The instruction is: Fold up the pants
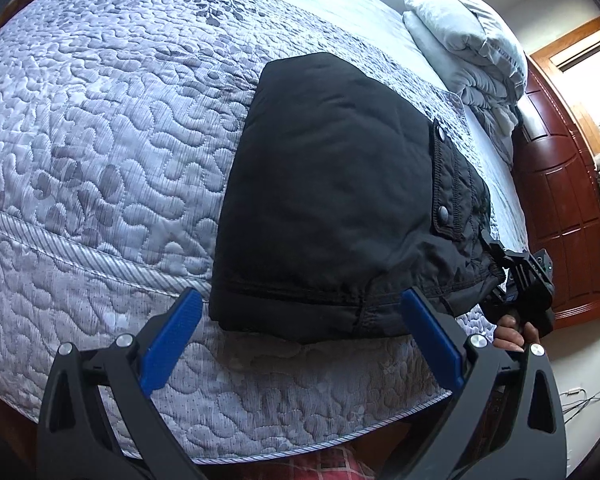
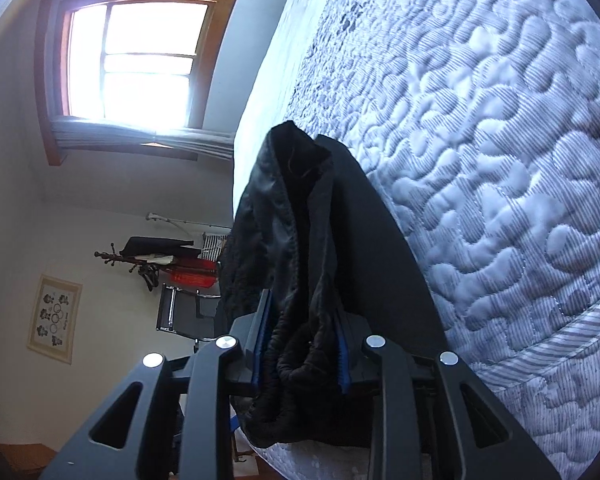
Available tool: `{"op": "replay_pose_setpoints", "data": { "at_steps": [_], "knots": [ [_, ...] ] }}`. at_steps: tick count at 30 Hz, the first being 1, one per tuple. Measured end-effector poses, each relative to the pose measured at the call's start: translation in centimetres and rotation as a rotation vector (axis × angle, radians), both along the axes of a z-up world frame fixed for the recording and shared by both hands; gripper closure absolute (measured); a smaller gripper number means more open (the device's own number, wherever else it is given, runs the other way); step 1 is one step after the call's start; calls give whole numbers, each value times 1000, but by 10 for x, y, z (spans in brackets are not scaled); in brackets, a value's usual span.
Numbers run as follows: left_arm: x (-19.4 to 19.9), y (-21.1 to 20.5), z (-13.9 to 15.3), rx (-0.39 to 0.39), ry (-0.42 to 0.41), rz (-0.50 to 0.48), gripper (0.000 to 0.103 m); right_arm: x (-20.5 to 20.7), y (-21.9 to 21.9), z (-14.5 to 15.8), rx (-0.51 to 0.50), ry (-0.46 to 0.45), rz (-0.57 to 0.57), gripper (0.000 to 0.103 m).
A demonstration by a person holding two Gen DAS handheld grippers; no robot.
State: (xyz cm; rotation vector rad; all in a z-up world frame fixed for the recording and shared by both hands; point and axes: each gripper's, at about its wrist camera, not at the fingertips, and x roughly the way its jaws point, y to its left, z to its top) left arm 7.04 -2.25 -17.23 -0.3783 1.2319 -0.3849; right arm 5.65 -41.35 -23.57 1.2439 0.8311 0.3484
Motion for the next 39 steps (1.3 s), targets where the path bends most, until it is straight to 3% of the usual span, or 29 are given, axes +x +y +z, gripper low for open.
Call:
{"op": "replay_pose_setpoints", "data": {
  "at_steps": [1,4,5,6,15,16,19,20,28,34,39],
  "knots": [
    [0,-1,0,0,0,-3,4,-2,-2,-1,-6,5,-5,60],
    [-1,-2,2,-4,-5,-5,4,-12,-9,-1,-21,6,-9,57],
    [-2,-2,3,-5,-7,-6,4,-15,-12,1,-24,10,-8,47],
    [-2,-3,4,-8,-11,-8,4,-22,-14,4,-19,9,-5,44],
    [-9,-10,19,-34,-54,-20,3,-40,-16,26,-112,25,31,43],
    [-10,-10,20,-37,-55,-21,3,-38,-12,29,-128,34,34,45],
    [-13,-10,22,-43,-57,-23,3,-37,-8,32,-189,48,36,71],
    [-15,-10,23,-45,-60,-22,3,-37,-7,33,-196,55,41,76],
    [-20,-3,28,-79,-70,1,3,-42,18,47,-239,71,75,80],
    [-23,3,30,-94,-79,14,4,-45,21,23,-221,135,56,80],
    [-23,10,33,-106,-82,33,4,-44,20,24,-228,133,62,76]
  ]
}}
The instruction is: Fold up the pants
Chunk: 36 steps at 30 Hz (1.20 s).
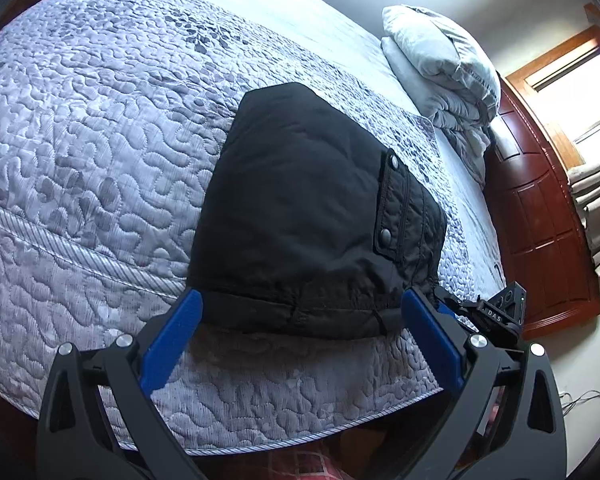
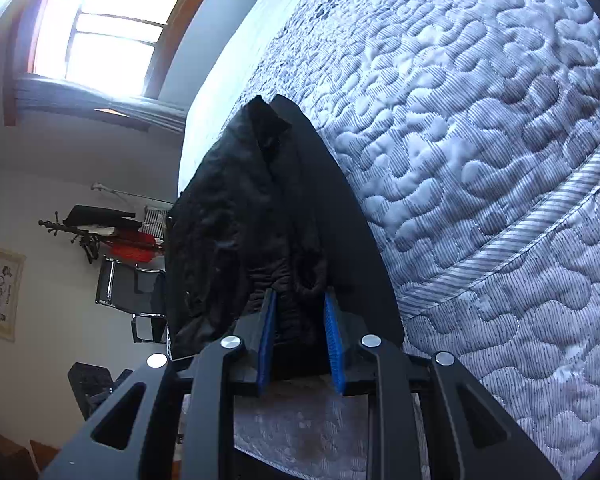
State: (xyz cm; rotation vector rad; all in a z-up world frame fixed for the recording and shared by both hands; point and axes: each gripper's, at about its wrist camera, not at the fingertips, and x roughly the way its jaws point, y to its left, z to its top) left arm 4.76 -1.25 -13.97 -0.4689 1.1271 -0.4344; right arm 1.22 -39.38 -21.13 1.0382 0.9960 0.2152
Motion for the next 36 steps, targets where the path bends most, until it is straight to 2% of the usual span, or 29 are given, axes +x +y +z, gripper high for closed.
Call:
{"op": "replay_pose_setpoints", "data": {
  "at_steps": [1,2,7,9,10,12,13,14,17,19,23,27,36],
  "knots": [
    [0,1,2,-2,-4,2,3,2,0,4,-5,1,-1,67],
    [-1,2,4,-2,-10,3,3,3,0,9,-9,-12,1,64],
    [-5,2,23,2,-56,-8,3,-3,1,50,-107,-81,34,64],
    [-7,1,32,-1,-72,-15,3,-5,1,67,-141,-110,41,60],
    [-9,-1,39,0,-86,-22,3,-7,2,78,-167,-131,45,54],
    [-11,-5,49,20,-109,-34,3,-11,4,99,-237,-173,58,52],
    [-12,-8,57,52,-120,-42,3,-12,5,106,-260,-181,62,46],
    [-14,-10,61,69,-129,-50,3,-15,7,117,-300,-193,65,32],
    [-18,-15,76,114,-170,-67,3,-16,8,135,-374,-208,50,11],
    [-22,-18,87,154,-207,-69,3,-17,4,142,-413,-191,14,3],
    [-26,-23,103,196,-265,-77,3,-18,-7,141,-442,-137,-57,4],
    [-23,-29,114,253,-321,-82,3,-15,-13,136,-480,-123,-92,4],
    [5,-44,104,335,-341,-101,3,8,-9,105,-473,-105,-17,4]
  ]
}}
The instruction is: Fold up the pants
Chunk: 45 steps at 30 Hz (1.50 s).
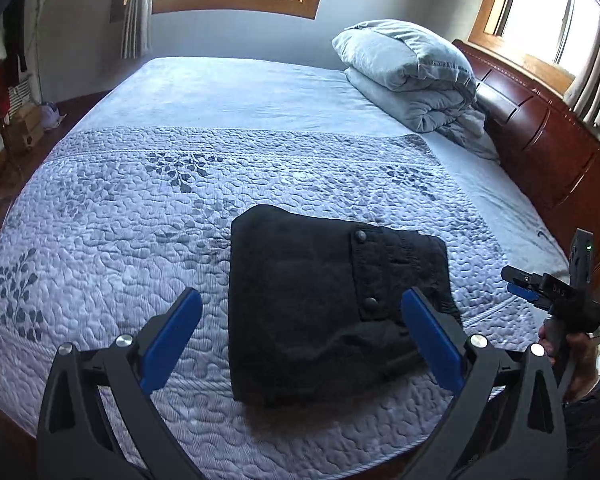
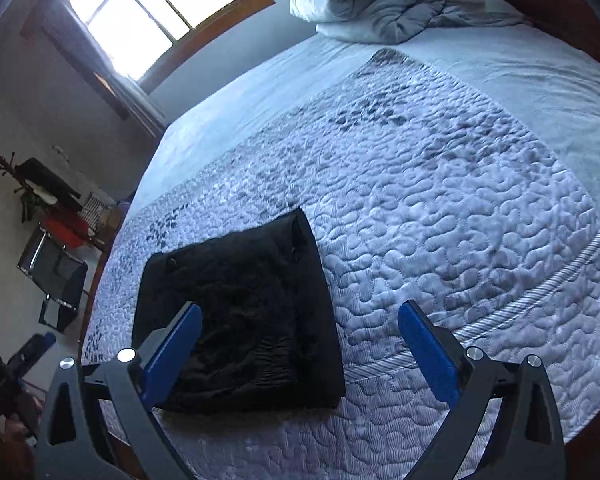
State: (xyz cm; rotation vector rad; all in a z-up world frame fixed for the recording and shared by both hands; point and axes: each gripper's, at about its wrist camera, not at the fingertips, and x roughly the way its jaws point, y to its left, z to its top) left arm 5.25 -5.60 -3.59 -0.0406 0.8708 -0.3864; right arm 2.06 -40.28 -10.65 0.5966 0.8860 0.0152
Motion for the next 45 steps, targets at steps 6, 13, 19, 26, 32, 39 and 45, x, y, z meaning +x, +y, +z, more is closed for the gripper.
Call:
{"op": "replay_pose_setpoints", "data": {
  "at_steps": [6,13,19,26,32,39,45],
  "knots": [
    [29,-8,-30,51,51,-6,3,19,3,-23,20,27,45,4],
    [62,-13,-69,74,124,-17,3,40,6,-37,30,31,101,4],
    [99,12,-111,-56,304,-22,3,55,6,-51,58,39,155,4],
    [131,52,-164,-292,512,-39,3,68,7,-75,77,82,222,4],
    [142,50,-193,-453,643,-133,3,74,3,-93,155,108,247,4],
    [146,43,-216,-530,728,-185,3,81,-9,-118,320,123,279,4],
    [150,36,-220,-562,775,-206,3,88,-14,-134,402,120,306,3]
  ]
}}
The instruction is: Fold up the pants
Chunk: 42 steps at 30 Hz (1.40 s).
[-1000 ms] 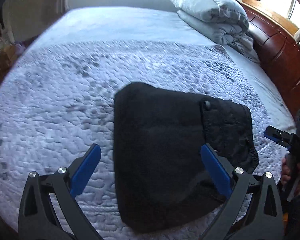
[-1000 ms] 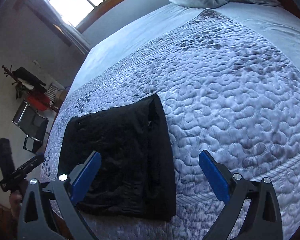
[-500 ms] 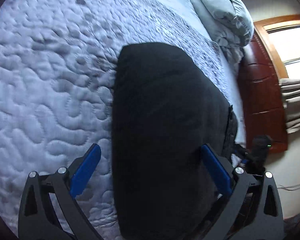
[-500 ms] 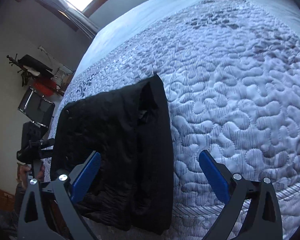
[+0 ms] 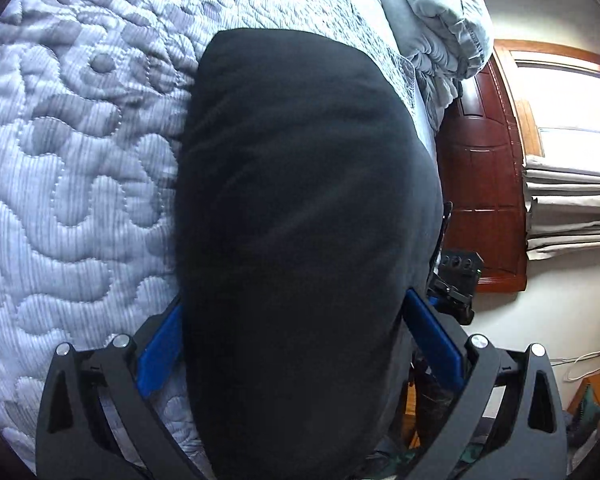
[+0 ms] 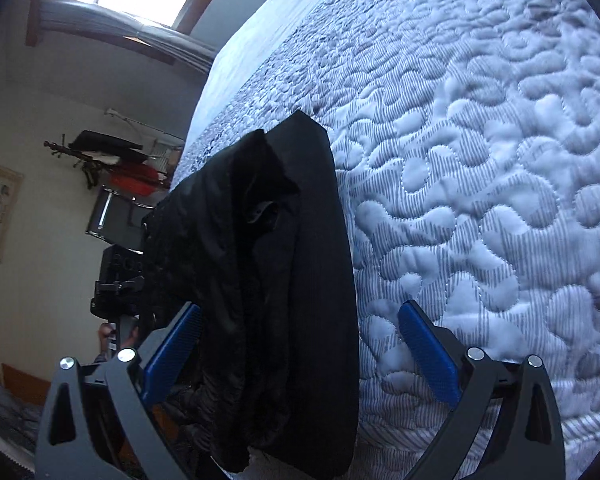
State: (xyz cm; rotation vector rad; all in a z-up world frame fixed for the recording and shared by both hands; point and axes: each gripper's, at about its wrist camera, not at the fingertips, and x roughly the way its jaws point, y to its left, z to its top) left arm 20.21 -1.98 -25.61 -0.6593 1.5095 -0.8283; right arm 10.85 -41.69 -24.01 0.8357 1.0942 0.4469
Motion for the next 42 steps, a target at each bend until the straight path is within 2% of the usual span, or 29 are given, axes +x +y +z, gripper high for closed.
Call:
{"op": "replay_pose_setpoints", "data": {
  "at_steps": [5,9,13,15,18,20,23,28,32,36,38,40,42],
  "knots": [
    [2,-10,-5,-53,51,-53,3,-1,0,-3,37,-12,52,3],
    [-3,-26,-6,0,24,-136,3,0,5,-2,51,-26,125,3],
    [-6,-32,-6,-8,38,-118,3,5,18,-4,60,-37,219,3],
    [-11,-35,-7,-39,66,-123,3,8,20,-7,51,-30,219,3],
    [-14,-37,-14,-73,107,-127,3,13,16,-10,90,-30,202,3],
    [-15,-41,-15,-62,121,-104,3,12,18,-6,86,-41,220,3],
    [-16,-45,-14,-28,131,-84,3,11,26,0,28,-73,265,3],
    [-24,-58,-8,54,95,-18,2,12,32,-5,-2,-95,231,3],
    [-19,-60,-6,46,117,-18,2,16,36,-2,5,-79,237,3],
    [-21,-57,-1,34,99,-5,4,22,36,-1,18,-38,210,5],
    [-21,-56,1,41,82,12,8,22,34,0,11,-34,197,15],
    [-24,-53,2,41,66,22,17,18,34,2,6,-41,183,24],
    [-26,-49,5,28,51,26,32,15,34,6,0,-53,175,32]
  ]
}}
